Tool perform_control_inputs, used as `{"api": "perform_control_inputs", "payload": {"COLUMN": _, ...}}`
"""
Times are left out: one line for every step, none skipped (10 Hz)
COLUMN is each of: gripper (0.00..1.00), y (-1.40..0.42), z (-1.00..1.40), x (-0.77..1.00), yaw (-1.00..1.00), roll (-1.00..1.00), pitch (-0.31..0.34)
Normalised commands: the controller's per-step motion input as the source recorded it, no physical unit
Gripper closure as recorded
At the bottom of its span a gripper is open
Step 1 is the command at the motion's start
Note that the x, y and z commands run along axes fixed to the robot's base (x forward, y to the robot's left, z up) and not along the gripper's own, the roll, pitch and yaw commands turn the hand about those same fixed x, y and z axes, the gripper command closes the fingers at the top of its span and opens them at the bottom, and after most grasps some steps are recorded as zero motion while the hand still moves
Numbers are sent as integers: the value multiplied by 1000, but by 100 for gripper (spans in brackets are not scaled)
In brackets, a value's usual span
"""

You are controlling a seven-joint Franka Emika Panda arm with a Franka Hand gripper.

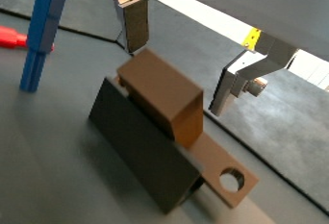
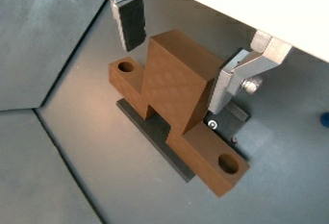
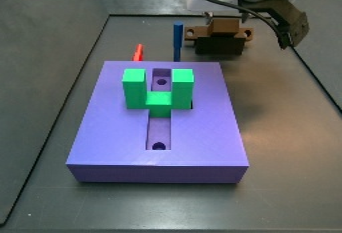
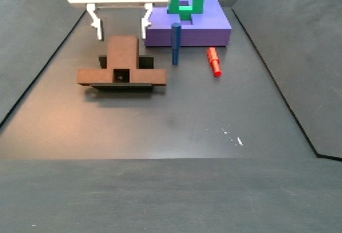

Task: Pick up the brown object. Move up. Place the brown object on the fixture. Regrasp the brown object. Move to above the board. Insert the brown object.
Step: Regrasp the brown object.

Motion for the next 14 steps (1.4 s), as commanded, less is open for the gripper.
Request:
{"api": "perform_control_inputs", "payload": {"gripper": 0, "y": -63, "z": -243, "x": 260, "yaw": 203, "roll": 0, "pitch": 89}}
{"api": "perform_control_inputs", "payload": {"gripper": 0, "y": -69, "z": -234, "x": 354, "yaw": 46, "roll": 14, "pitch": 149}}
{"api": "perform_control_inputs", "payload": {"gripper": 0, "y": -20, "z": -231, "x": 297, "yaw": 49, "roll": 37, "pitch": 157}}
{"api": "perform_control_inputs", "payload": {"gripper": 0, "y": 0, "z": -151, "x": 223, "yaw": 63, "roll": 174, "pitch": 194}}
{"api": "perform_control_inputs", "payload": {"gripper": 0, "y": 0, "z": -43, "x": 26, "yaw": 40, "roll": 291, "pitch": 114}}
{"api": "perform_control_inputs", "payload": {"gripper": 0, "y": 0, "z": -31, "x": 0, "yaw": 11, "roll": 237, "pitch": 40}}
{"api": "perform_control_inputs", "payload": {"gripper": 0, "y": 0, "z": -49, "x": 0, "yaw": 0, "roll": 260, "pitch": 0}}
{"api": "perform_control_inputs", "payload": {"gripper": 0, "y": 0, "z": -80, "x": -26, "yaw": 0, "roll": 349, "pitch": 3}}
{"api": "perform_control_inputs", "payload": {"gripper": 0, "y": 0, "z": -100, "x": -6, "yaw": 0, "roll": 509, "pitch": 69}}
{"api": "perform_control_inputs", "payload": {"gripper": 0, "y": 0, "z": -83, "x": 0, "yaw": 0, "roll": 431, "pitch": 71}}
{"api": "perform_control_inputs", "payload": {"gripper": 0, "y": -14, "z": -20, "x": 0, "yaw": 0, "roll": 323, "pitch": 34}}
{"api": "perform_control_inputs", "payload": {"gripper": 0, "y": -43, "z": -17, "x": 0, "yaw": 0, "roll": 231, "pitch": 0}}
{"api": "perform_control_inputs", "payload": {"gripper": 0, "y": -51, "z": -6, "x": 0, "yaw": 0, "roll": 237, "pitch": 0}}
{"api": "perform_control_inputs", "payload": {"gripper": 0, "y": -80, "z": -11, "x": 0, "yaw": 0, "roll": 323, "pitch": 66}}
